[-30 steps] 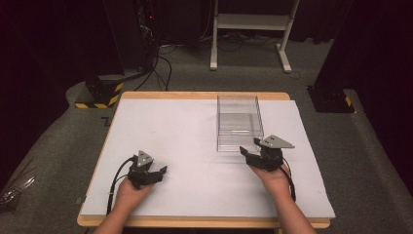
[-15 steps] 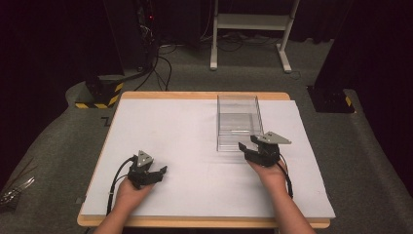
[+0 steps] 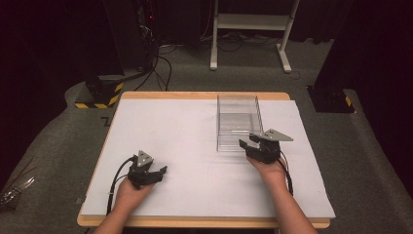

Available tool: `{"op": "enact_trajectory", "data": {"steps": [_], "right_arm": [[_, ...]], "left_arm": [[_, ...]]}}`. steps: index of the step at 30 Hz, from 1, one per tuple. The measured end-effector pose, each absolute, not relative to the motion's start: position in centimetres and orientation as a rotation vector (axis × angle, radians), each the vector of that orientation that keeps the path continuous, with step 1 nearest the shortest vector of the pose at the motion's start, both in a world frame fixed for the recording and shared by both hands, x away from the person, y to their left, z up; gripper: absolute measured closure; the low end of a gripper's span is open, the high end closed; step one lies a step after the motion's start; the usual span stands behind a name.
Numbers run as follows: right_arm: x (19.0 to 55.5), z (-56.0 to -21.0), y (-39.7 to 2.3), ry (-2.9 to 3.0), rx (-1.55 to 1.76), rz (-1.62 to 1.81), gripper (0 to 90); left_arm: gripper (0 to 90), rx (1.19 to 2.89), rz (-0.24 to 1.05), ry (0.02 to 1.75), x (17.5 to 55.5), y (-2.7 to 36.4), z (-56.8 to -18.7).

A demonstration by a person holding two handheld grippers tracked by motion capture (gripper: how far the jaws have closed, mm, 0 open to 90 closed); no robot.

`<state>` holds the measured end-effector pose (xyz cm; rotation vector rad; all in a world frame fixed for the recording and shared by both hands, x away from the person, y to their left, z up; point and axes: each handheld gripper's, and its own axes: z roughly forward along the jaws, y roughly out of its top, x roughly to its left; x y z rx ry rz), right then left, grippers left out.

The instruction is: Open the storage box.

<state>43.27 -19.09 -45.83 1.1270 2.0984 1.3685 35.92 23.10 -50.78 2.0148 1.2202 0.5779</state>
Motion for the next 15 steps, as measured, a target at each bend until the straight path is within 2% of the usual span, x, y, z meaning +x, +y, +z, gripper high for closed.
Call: {"op": "enact_trajectory", "data": {"steps": [15], "right_arm": [[44.03, -46.28, -19.41, 2.125, 1.096, 1.445, 57.4]], "left_arm": [[34.0, 2.014, 0.578, 1.220, 35.92, 23.10, -50.78]]}}
